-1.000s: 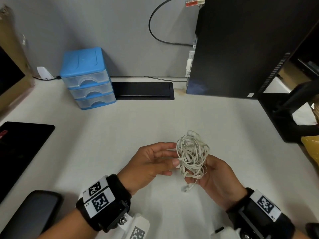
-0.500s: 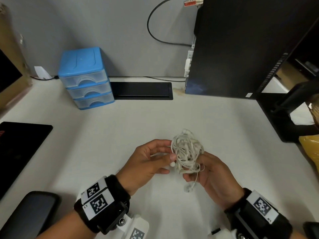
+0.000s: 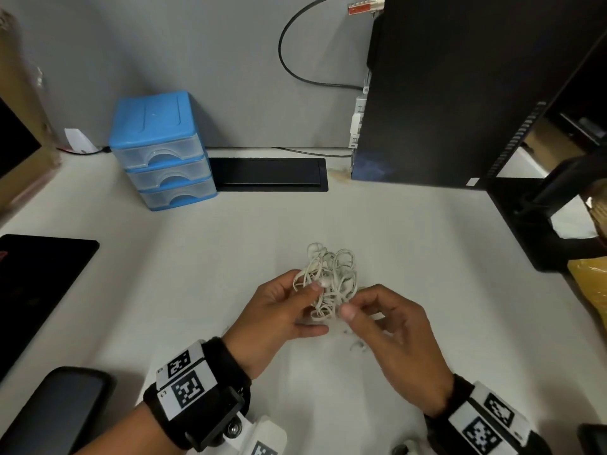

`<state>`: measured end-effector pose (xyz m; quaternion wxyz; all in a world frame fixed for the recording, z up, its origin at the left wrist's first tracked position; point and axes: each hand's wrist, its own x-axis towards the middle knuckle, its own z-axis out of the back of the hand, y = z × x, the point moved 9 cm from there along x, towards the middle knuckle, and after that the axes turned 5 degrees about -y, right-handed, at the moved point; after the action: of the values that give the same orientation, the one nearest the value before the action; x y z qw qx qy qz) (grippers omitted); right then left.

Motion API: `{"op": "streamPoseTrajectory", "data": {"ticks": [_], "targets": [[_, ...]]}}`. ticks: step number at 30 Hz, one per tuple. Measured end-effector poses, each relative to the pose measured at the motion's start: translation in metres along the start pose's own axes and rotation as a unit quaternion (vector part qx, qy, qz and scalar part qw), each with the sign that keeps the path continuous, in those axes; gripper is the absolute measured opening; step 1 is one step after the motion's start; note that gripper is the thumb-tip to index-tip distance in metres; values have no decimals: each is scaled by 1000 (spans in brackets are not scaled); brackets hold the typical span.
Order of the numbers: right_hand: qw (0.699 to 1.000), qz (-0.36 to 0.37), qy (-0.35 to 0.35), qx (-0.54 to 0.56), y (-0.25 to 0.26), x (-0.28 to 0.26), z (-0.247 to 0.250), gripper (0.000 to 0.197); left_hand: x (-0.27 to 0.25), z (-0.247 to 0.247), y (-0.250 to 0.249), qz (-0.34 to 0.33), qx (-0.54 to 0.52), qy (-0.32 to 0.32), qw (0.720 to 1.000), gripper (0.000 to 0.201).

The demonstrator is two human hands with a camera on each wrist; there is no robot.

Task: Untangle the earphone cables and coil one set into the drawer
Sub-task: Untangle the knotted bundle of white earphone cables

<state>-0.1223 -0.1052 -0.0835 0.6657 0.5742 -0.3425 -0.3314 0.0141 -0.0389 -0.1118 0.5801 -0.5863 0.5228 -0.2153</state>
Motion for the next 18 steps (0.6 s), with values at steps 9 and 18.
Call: {"op": "streamPoseTrajectory", "data": {"ticks": [9,18], "targets": [[993,-36,-88,64,-15,14,24,30,2,-1,2,15,-9,10,1000,21],[993,-58,-49,95,-17,13,15,13,1,-7,4,30,-65,43,997,31]]}}
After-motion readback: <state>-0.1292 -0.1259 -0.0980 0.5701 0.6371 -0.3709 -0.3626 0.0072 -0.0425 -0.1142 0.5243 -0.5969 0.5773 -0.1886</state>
